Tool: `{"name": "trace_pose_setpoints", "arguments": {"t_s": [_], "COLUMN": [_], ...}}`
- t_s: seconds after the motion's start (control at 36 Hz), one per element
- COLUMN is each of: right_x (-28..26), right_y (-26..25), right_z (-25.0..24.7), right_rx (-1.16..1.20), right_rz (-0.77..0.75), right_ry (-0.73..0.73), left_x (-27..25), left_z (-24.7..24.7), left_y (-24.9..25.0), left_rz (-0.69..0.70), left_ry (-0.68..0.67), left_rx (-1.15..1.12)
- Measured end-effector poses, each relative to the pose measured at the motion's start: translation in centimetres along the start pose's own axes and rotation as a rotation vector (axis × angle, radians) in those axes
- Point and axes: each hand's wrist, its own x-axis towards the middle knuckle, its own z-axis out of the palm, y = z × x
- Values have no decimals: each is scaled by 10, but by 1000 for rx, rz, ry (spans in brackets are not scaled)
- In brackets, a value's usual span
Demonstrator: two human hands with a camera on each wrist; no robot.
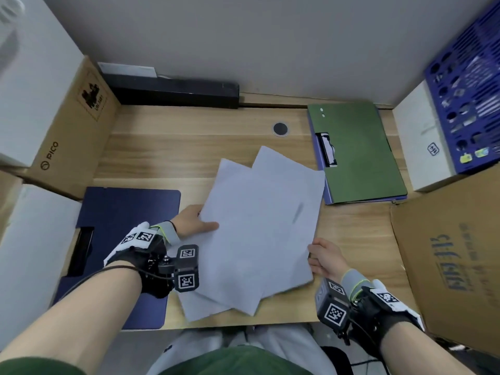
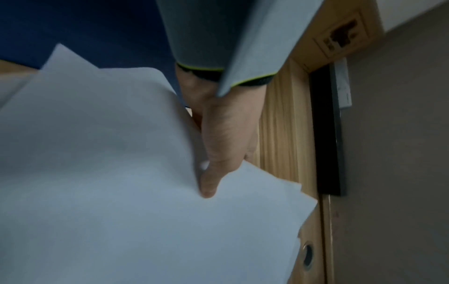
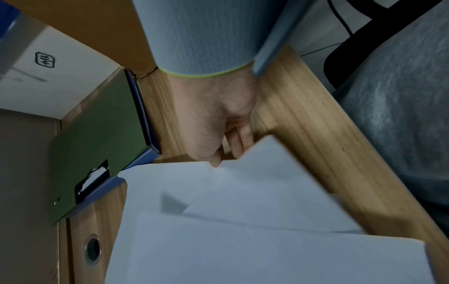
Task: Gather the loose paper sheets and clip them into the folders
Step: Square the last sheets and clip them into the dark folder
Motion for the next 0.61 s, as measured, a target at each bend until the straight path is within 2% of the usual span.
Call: {"name": "trace_pose_setpoints", "arguments": {"t_s": [0.11, 0.19, 0.31, 0.39, 0.47, 0.56, 0.61], "right_x": [4, 1, -3, 0, 1, 0, -1], "right_y": [-4, -12, -16, -12, -9, -8, -8], "right_z": [0, 4, 18, 27, 36, 41, 40], "right_rx": [1, -33, -81, -120, -167, -179, -211], "right_rz": [-30, -34, -40, -31, -15, -31, -40], "right_ry": [-13, -32, -138, -212, -242, -232, -227], "left_x": [5, 1, -7, -11, -14, -19, -28], "left_z": [-16, -19, -11, 3, 17, 28, 33], "left_y": [-11, -20, -32, -40, -40, -38, -33], "left_rz": [-80, -118, -153, -206, -258, -220, -202], "left_ry": [186, 250, 340, 288, 140, -28, -75], "left_rx": [-220, -270, -405, -435, -327, -294, -279]}}
